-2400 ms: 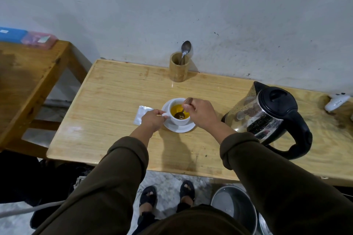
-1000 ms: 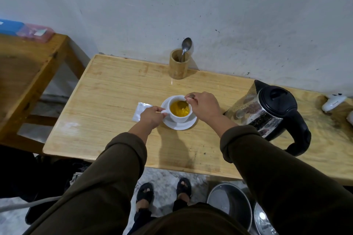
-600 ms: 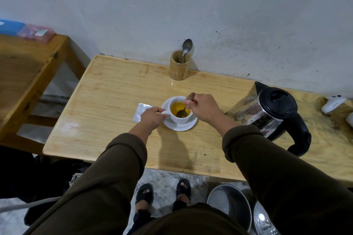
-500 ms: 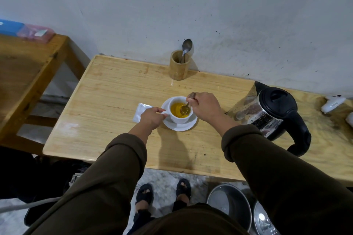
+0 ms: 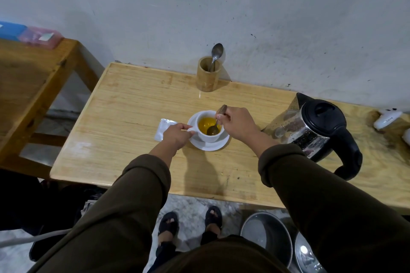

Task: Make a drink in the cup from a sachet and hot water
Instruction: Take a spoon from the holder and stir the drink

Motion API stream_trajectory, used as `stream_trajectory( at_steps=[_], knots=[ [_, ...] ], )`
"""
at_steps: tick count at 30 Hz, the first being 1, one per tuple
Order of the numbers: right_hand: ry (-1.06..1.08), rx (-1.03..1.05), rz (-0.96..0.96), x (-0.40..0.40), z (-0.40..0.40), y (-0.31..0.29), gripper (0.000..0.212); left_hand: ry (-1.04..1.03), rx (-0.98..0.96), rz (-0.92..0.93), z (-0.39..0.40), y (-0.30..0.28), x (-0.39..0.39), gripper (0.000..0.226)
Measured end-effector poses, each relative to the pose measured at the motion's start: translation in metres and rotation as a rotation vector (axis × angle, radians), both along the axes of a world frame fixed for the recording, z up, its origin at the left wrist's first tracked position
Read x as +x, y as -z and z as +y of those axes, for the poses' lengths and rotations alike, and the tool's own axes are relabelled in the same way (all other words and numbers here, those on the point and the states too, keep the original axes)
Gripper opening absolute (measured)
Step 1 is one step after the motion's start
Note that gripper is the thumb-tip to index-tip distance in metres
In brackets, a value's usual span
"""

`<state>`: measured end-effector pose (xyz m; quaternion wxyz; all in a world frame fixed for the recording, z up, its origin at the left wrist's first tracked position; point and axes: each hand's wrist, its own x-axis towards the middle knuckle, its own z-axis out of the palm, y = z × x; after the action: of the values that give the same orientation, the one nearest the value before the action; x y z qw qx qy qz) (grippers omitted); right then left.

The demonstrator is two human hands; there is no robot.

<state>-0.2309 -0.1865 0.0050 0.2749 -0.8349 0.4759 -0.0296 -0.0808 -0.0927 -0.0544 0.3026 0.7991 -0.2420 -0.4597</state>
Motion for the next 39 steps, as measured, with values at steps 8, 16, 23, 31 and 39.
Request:
stream_trajectory(
  at_steps=[8,16,23,31,39],
  knots=[
    [0.018,-0.087,-0.025,0.007,0.005,0.001,0.028,-0.017,-0.007,0.008,0.0,-0.001,-0.002,0.036],
    [-0.008,0.16,-0.116,0.005,0.009,-0.007,0.021,-0.031,-0.011,0.015,0.0,0.001,-0.001,0.036],
    [0.16,0.419,-0.302,-0.003,0.01,-0.012,0.017,-0.02,-0.008,0.011,-0.003,0.003,-0.001,0.036],
    [0.304,0.714,-0.336,-0.024,0.027,-0.008,0.016,-0.033,0.001,0.009,-0.004,0.003,-0.003,0.038],
    [0.47,0.74,-0.397,-0.039,0.057,-0.003,0.013,-0.014,-0.019,0.031,-0.004,0.008,0.0,0.037]
  ],
)
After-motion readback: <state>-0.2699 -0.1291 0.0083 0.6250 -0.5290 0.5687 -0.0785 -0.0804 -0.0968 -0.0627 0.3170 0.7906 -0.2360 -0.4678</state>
